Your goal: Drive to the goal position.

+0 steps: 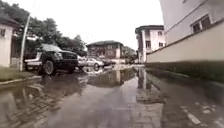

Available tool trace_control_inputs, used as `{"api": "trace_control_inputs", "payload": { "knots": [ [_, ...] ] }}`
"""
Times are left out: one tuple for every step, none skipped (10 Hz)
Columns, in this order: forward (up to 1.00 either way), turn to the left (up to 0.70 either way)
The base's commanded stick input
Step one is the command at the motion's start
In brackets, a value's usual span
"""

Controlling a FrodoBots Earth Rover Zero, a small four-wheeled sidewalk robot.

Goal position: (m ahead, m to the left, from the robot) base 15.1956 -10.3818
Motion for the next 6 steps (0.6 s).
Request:
{"api": "trace_control_inputs", "payload": {
  "knots": [
    [0.7,0.0],
    [0.7,0.0],
    [0.7,0.0],
    [0.7,0.0],
    [0.7,0.0],
    [0.7,-0.04]
  ]
}}
